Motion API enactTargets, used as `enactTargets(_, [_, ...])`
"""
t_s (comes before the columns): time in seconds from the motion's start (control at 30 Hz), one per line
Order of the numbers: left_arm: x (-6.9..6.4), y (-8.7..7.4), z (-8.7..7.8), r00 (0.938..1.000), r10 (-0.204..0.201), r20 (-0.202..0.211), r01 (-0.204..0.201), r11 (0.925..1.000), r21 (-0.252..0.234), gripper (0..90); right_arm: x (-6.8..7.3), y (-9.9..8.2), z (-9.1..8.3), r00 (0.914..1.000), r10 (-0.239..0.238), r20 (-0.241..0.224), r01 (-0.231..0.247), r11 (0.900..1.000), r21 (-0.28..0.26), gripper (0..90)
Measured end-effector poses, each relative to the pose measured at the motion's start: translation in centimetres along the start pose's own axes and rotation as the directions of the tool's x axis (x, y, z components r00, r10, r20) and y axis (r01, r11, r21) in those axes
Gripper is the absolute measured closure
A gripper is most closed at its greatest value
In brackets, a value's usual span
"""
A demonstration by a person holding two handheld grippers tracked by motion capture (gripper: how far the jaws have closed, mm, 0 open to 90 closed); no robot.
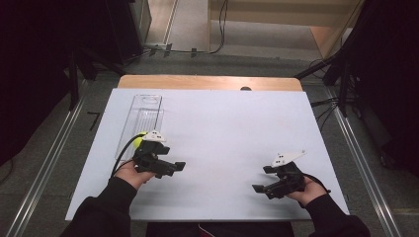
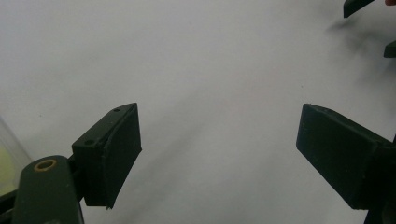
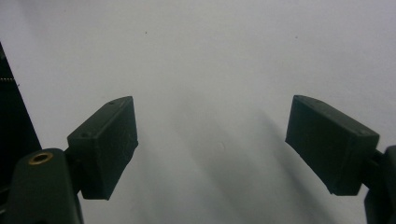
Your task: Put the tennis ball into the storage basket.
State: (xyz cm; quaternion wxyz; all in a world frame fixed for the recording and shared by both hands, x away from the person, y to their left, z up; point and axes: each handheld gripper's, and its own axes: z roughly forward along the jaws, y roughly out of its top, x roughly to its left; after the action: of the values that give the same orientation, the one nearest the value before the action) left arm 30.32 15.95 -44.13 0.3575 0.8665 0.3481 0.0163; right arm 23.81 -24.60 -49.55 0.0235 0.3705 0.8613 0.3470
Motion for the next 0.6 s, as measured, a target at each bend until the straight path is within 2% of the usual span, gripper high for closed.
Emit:
enactTargets(0.17, [-0.1, -0.5, 0.1, 1.0, 0.003, -0.002, -0.003, 0.9999, 0.01, 14.6, 0.0, 0.0, 0.0, 1.0, 0.0, 0.0, 0.0, 1.0, 0.002, 14.8])
enactTargets(0.37, [-0.3, -1.1, 0.3, 0.9996, 0.01, 0.027, -0.01, 0.9998, 0.015, 14.6, 0.0, 0.0, 0.0, 1.0, 0.001, 0.0, -0.001, 1.0, 0.002, 14.8])
enactTargets(0.6, [-0.5, -1.8, 0.4, 0.9992, 0.016, 0.037, -0.017, 0.9996, 0.021, 14.6, 0.0, 0.0, 0.1, 1.0, -0.001, 0.002, 0.001, 1.0, 0.002, 14.8])
